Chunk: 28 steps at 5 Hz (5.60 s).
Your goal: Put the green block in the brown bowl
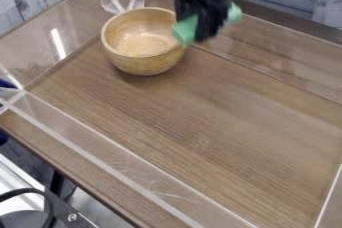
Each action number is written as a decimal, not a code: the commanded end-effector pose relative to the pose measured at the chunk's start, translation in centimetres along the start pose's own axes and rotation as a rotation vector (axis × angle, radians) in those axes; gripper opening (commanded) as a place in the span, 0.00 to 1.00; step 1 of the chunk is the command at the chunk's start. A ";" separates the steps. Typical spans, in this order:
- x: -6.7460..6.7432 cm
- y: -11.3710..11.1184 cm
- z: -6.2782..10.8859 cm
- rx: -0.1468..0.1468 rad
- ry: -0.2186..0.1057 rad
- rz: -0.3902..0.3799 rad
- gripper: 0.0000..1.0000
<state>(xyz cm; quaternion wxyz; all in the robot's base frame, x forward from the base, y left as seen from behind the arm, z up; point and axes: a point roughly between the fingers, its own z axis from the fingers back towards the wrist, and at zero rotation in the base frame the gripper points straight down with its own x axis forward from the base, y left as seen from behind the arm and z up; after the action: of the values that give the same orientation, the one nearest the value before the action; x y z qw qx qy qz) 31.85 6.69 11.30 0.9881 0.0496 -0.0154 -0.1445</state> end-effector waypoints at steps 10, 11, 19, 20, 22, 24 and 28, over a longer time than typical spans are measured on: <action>0.1 7.2 -4.2 0.022 -0.010 0.148 0.00; 0.2 7.3 -4.8 0.020 0.000 0.152 0.00; 0.7 7.2 -6.3 0.006 0.044 0.165 0.00; 0.7 7.2 -6.4 0.004 0.049 0.168 0.00; 0.8 7.2 -6.6 0.000 0.057 0.173 0.00; 0.8 7.1 -6.7 -0.005 0.065 0.179 0.00; 0.9 7.0 -6.2 -0.015 0.074 0.193 1.00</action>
<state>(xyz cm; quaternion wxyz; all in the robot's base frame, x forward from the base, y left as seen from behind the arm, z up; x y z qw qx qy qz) 33.71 13.43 3.17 0.9969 0.0282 0.0573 -0.0464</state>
